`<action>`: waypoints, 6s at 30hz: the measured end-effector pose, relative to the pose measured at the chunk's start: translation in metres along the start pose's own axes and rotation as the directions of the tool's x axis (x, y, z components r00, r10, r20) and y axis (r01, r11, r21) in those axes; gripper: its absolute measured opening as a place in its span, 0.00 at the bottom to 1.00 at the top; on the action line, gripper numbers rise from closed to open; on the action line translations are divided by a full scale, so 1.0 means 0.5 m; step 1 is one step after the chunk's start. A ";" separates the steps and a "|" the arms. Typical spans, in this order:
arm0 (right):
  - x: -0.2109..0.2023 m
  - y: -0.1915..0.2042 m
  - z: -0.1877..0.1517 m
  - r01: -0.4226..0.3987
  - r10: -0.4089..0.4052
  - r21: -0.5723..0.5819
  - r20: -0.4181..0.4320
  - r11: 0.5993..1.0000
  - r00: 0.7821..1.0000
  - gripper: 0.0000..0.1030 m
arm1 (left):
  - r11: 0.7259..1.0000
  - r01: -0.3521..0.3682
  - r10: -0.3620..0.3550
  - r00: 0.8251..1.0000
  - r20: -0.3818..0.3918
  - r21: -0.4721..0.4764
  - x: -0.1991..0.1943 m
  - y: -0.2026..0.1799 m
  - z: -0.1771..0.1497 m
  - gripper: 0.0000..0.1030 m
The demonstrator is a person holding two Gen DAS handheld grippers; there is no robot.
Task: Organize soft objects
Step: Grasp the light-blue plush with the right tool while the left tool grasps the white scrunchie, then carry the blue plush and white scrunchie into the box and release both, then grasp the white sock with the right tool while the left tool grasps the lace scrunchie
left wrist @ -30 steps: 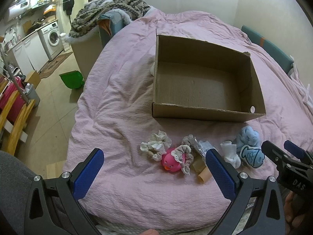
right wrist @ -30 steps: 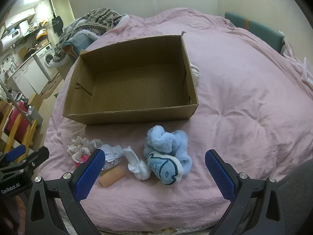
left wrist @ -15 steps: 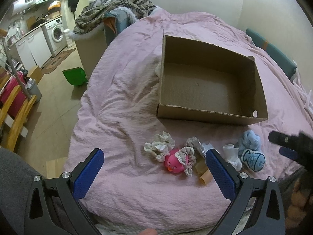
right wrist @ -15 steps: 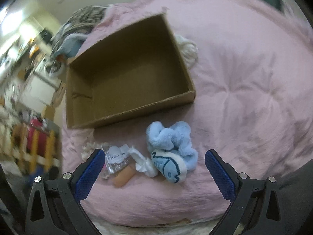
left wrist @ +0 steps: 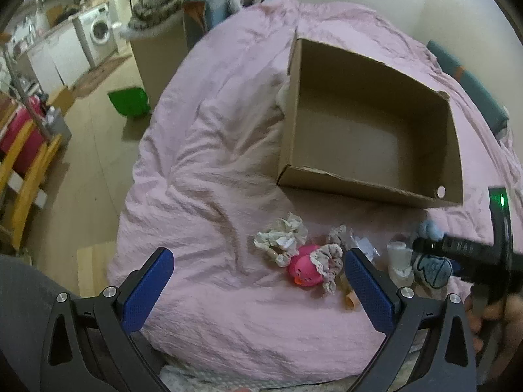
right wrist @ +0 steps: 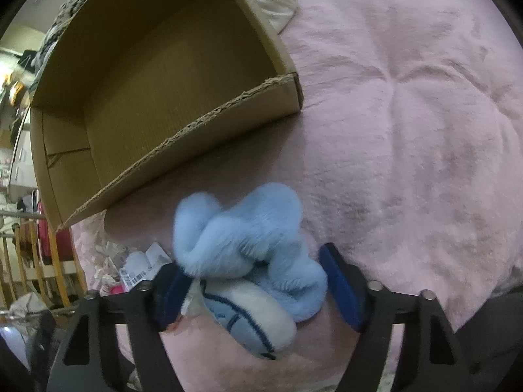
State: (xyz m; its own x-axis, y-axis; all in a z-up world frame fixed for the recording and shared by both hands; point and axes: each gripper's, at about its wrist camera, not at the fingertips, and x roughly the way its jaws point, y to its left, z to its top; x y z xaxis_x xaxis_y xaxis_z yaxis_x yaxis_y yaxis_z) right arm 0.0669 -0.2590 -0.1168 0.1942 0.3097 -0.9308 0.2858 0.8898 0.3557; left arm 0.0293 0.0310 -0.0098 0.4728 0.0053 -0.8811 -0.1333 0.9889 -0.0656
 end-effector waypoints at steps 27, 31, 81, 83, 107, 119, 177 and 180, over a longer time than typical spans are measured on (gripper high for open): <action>-0.157 0.010 -0.034 -0.266 0.285 -0.121 0.185 0.956 0.940 0.16 | 0.997 0.059 -0.039 0.946 -0.322 0.053 0.231 -0.058 0.048 0.23; -0.151 0.017 -0.037 -0.254 0.275 -0.127 0.181 0.959 0.944 0.16 | 0.996 0.094 -0.091 0.952 -0.293 -0.004 0.216 -0.044 0.056 0.12; -0.145 0.090 0.122 -0.140 0.228 -0.277 0.320 0.951 0.920 0.16 | 0.985 0.101 -0.117 0.987 0.112 0.138 0.095 -0.143 0.210 0.11; -0.136 0.095 0.118 -0.129 0.218 -0.283 0.313 0.950 0.924 0.16 | 0.986 0.108 -0.122 0.986 0.111 0.126 0.102 -0.140 0.210 0.11; -0.121 0.116 0.110 -0.106 0.206 -0.322 0.295 0.941 0.933 0.25 | 0.984 0.115 -0.132 0.983 0.130 0.136 0.113 -0.146 0.198 0.12; -0.132 0.114 0.110 -0.100 0.208 -0.307 0.339 0.946 0.918 0.74 | 0.980 0.122 -0.144 0.981 0.132 0.160 0.108 -0.155 0.197 0.34; -0.021 0.035 -0.028 -0.228 0.223 -0.106 -0.064 0.968 0.973 0.59 | 0.999 0.031 -0.032 0.999 0.029 0.013 0.031 -0.023 0.066 0.72; 0.011 0.058 -0.031 -0.189 0.176 -0.138 -0.105 0.972 0.979 0.58 | 1.000 0.028 -0.028 1.000 0.003 -0.004 0.043 -0.018 0.067 0.72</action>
State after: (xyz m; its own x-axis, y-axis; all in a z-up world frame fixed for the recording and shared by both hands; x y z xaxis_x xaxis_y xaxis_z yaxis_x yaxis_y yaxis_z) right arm 0.0616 -0.2264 -0.1128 0.1418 0.4946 -0.8575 0.1119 0.8527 0.5103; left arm 0.0699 0.0272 -0.0124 0.4786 -0.0224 -0.8777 -0.1231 0.9881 -0.0924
